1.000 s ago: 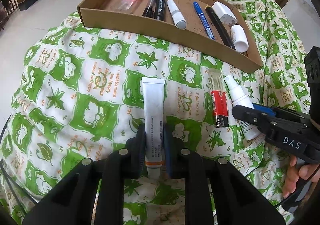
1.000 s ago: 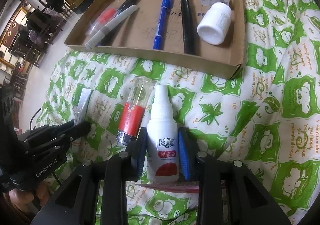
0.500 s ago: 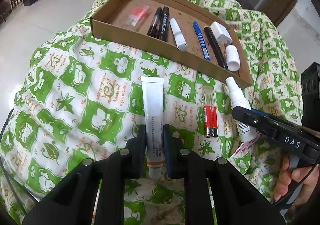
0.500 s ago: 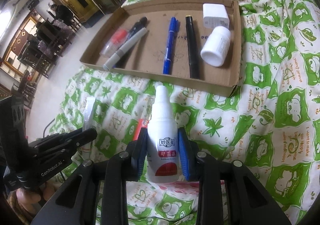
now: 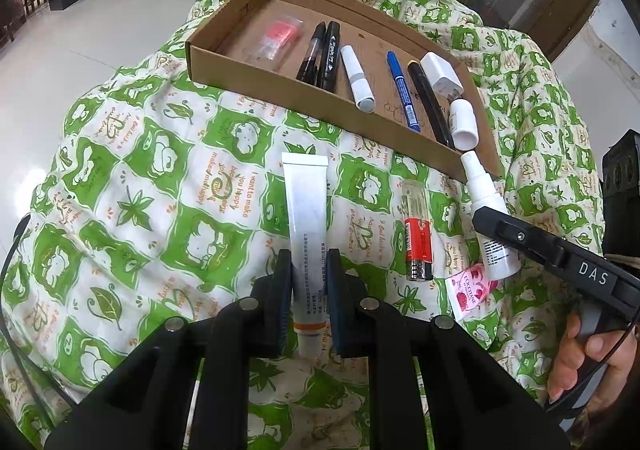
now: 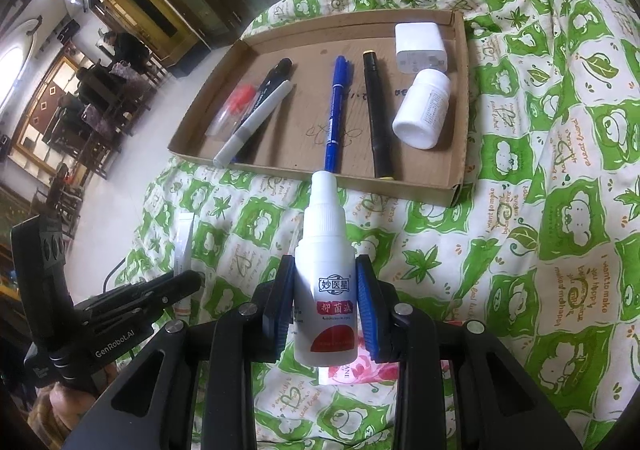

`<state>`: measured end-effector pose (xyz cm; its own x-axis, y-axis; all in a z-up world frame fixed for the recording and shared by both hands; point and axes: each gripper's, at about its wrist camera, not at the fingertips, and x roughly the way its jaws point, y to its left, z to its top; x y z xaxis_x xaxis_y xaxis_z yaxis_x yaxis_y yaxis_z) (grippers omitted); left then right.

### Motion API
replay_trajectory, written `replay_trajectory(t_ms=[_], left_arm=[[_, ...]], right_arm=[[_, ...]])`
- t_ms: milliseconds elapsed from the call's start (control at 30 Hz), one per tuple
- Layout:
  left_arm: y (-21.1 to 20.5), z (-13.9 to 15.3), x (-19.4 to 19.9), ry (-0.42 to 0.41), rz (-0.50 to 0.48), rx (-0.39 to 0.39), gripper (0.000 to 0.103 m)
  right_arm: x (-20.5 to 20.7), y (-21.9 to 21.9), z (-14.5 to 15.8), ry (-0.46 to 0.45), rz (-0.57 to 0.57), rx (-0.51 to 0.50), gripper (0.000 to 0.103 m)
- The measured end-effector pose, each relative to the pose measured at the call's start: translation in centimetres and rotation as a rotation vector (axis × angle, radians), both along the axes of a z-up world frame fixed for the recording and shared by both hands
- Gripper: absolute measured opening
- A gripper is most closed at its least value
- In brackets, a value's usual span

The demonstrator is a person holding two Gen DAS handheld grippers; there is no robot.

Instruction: Organize rigid objects

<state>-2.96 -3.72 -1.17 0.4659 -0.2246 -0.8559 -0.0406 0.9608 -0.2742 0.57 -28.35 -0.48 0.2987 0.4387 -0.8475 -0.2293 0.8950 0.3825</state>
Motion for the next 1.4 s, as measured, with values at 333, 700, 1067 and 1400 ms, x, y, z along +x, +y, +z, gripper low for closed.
replay_trajectory(t_ms=[333,700,1067,1400], left_arm=[[-1.0,0.5,-0.1,-0.014,-0.016,0.051,0.014],[-0.9,1.1,0.4,-0.03,-0.034,0.094,0.014],[-0.6,3.0,1.1,-0.072,-0.049,0.133,0.014],[-0.1,4.4,2.3,-0.1,-0.057,0.171,0.014]], right_arm=[[0.0,0.0,0.0,0.001,-0.002,0.001,0.027],[-0.1,0.0,0.3,-0.002,-0.005,0.015,0.027],[0.1,-0.3,0.5,-0.004,-0.014,0.031,0.027],[0.5,-0.6,0.8,-0.01,-0.026,0.052,0.027]])
